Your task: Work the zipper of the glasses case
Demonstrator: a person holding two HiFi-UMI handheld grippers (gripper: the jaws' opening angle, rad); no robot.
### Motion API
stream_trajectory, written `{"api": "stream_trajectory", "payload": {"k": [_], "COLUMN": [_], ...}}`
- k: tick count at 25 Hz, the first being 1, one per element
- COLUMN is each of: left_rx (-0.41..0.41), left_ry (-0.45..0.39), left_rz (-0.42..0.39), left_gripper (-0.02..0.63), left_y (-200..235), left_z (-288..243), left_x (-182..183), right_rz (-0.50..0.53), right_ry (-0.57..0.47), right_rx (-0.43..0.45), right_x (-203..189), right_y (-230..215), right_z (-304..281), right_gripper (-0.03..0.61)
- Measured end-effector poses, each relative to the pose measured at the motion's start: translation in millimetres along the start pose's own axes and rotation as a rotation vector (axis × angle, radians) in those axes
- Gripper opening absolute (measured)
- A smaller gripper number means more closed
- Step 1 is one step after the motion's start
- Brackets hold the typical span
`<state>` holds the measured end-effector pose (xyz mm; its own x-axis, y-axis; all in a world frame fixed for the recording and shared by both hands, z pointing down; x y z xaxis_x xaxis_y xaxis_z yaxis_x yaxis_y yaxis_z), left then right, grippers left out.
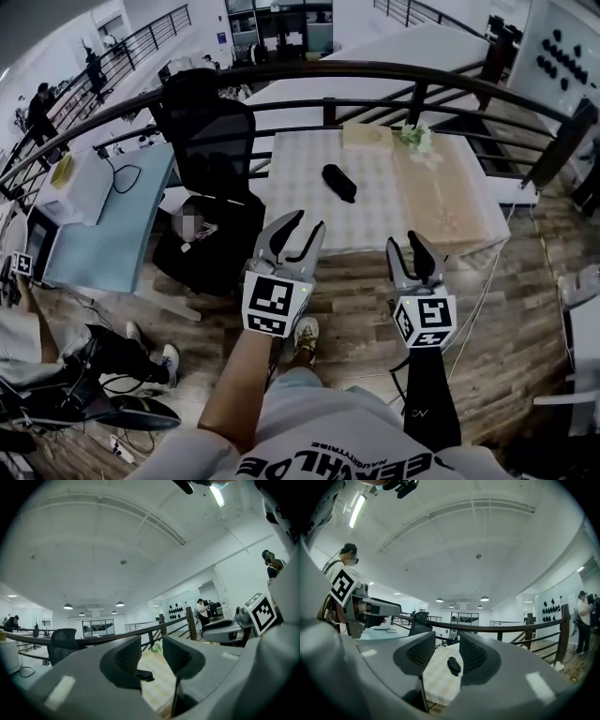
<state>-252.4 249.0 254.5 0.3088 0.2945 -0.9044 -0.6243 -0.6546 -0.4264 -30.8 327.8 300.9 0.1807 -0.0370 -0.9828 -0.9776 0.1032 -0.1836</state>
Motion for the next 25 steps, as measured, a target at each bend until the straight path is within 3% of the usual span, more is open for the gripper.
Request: {"api": "stream_trajectory", "payload": {"k": [13, 25], "left_rx": [-0.112, -0.213], "left_ry": [-0.022, -0.035], "left_rz": [0.010, 0.010], "left_gripper": [0.147, 0.147], "left_y": [112.5, 141.8], "left_z": [-175.9, -261.9], "left_x": [-48.4, -87.8], "right_rz": [0.000, -0.041], "right_ry": [0.024, 0.036], "right_rx": [-0.089, -0.127], "right_x": [20.3, 9.2], "right_y": [-43.9, -77.0], "right_z": [-182.7, -266.7], "right_gripper": [0.199, 0.201]}}
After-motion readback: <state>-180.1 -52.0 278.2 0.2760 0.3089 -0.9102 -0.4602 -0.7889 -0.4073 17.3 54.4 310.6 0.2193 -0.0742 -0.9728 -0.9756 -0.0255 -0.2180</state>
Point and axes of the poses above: the fingertips, and each gripper's own axes: z backward along the fingers, y to its left, x out of its top, the point moved 8 cm from there along z, backward along the fingers, and after that the axes turned 15 degrees about -z, right-handed, at the moved point
